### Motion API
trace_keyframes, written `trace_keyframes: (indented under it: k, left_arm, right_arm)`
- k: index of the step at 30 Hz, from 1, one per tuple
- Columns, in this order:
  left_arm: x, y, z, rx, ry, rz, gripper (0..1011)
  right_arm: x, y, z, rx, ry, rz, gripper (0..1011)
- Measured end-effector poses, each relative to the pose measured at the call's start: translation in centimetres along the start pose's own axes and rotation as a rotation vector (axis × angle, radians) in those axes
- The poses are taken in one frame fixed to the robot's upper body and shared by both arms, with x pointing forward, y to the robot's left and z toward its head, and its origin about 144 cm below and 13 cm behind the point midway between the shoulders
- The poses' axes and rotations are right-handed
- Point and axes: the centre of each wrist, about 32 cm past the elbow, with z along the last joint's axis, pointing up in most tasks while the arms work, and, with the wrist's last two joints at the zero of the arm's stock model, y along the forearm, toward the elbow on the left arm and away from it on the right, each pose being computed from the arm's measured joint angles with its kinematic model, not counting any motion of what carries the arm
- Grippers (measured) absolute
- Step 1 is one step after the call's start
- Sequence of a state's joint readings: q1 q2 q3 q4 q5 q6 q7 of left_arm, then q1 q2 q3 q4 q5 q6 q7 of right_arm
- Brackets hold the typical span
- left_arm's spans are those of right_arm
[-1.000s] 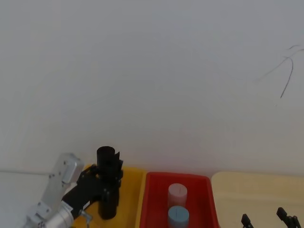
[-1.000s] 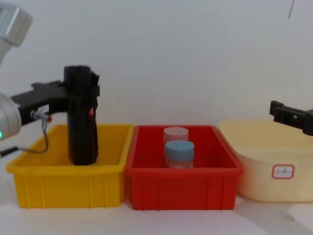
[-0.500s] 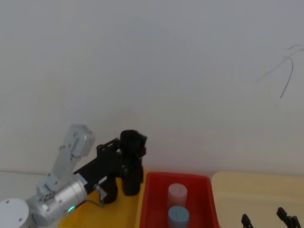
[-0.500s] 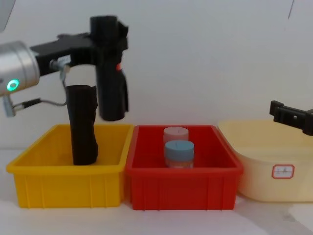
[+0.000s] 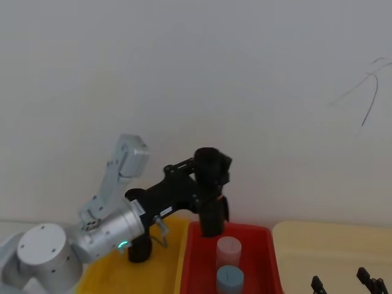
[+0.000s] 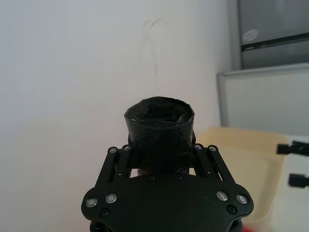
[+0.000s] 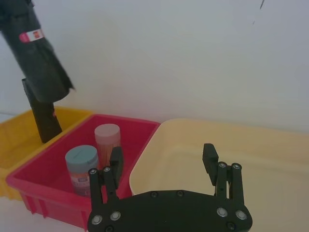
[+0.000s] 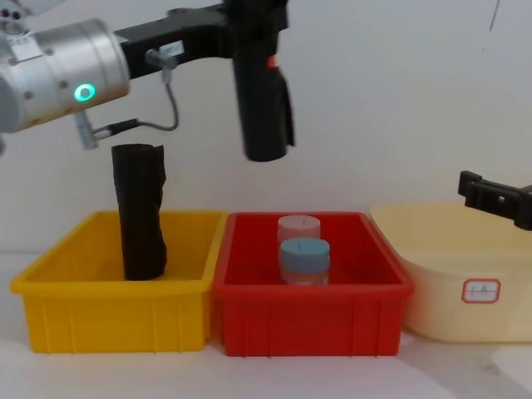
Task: Pick up the garbage bag with the one hand and transfer it to the other hand.
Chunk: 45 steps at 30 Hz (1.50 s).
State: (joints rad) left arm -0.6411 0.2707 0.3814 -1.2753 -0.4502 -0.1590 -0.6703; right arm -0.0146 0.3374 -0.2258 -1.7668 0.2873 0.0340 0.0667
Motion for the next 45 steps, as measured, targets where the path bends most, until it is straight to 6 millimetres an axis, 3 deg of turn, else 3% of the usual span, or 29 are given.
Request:
trace_keyframes:
  k: [12,22,31,45]
  left_arm:
    - [0.1,-4.5,-1.1,-0.095,0.078,-0.167,503]
    - [-0.9,-8.4,-3.1,-0.154,0.164,-0.295,503]
    - [-2.3,-9.7,-4.5,-0.161,0.22,-0.339,503]
    - [-3.6,-10.1,-5.5,-0.146,0.253,-0.354,503]
  right_arm:
    - [0.0,0.0,0.0,0.003,-0.004,-0.019,1000]
    - [0.0,0.2,0.2,0.005,-0.008,-0.047,1000]
    - [-0.3,0.4,0.1,0.005,-0.032,-0.045,1000]
    - [-1.0,1.1,-0.4,0.027,-0.124,-0.027,1000]
